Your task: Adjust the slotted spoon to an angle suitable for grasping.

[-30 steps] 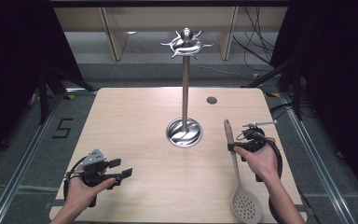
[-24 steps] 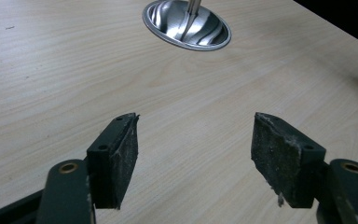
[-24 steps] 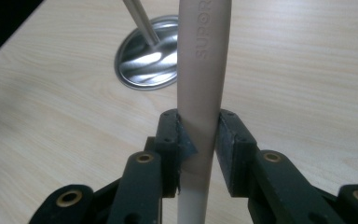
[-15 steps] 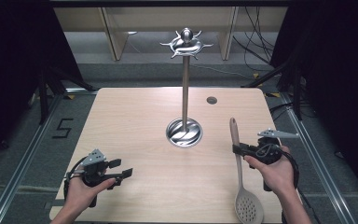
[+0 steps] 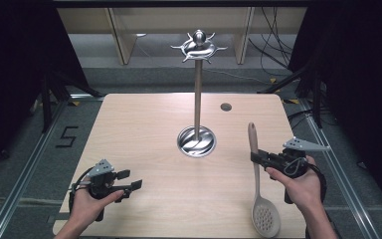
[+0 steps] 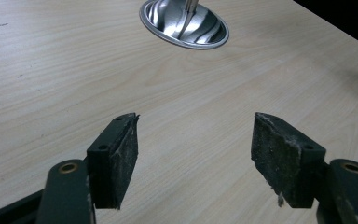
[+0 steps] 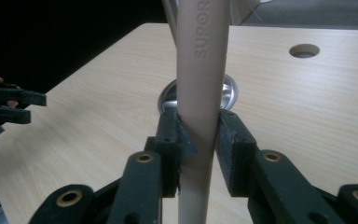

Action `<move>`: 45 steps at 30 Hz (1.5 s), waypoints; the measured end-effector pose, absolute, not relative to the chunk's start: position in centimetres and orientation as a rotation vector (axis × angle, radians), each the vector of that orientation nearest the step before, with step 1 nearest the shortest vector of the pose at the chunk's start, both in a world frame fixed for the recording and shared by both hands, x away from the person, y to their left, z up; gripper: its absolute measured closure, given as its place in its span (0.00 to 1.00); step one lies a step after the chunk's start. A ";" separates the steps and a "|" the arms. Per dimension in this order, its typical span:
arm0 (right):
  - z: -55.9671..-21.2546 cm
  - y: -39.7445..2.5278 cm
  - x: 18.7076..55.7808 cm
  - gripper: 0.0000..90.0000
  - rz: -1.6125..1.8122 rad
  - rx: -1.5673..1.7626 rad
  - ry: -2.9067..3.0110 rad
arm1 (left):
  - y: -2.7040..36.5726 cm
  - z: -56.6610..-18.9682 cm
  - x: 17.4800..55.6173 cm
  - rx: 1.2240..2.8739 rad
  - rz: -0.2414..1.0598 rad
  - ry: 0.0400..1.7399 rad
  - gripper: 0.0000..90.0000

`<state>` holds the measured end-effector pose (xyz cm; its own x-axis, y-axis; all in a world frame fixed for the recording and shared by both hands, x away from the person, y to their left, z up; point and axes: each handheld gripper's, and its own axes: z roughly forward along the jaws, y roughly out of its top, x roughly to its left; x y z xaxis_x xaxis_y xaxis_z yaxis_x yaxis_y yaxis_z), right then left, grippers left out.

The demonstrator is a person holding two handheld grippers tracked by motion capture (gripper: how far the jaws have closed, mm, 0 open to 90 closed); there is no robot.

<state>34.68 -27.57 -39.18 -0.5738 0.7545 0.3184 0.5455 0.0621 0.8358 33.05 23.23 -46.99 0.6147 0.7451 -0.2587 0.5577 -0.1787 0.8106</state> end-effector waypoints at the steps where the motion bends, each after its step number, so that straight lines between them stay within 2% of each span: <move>1: -39.2 -27.6 34.7 0.80 1.527 1.320 2.134 | 23.2 -47.0 33.1 1.859 0.232 1.041 0.35; 27: -37.6 -28.2 35.0 0.81 1.743 1.069 2.002 | 23.2 -47.2 33.2 1.853 0.226 1.060 0.35; 45: -34.5 -27.2 36.2 0.81 1.833 0.981 1.937 | 23.6 -46.9 33.0 1.854 0.249 1.042 0.35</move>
<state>36.22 -27.20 -34.52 -0.7221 0.6511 0.2337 0.2693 -0.0466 0.9619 33.02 23.55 -46.89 0.6142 0.7470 -0.2543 0.5510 -0.1753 0.8159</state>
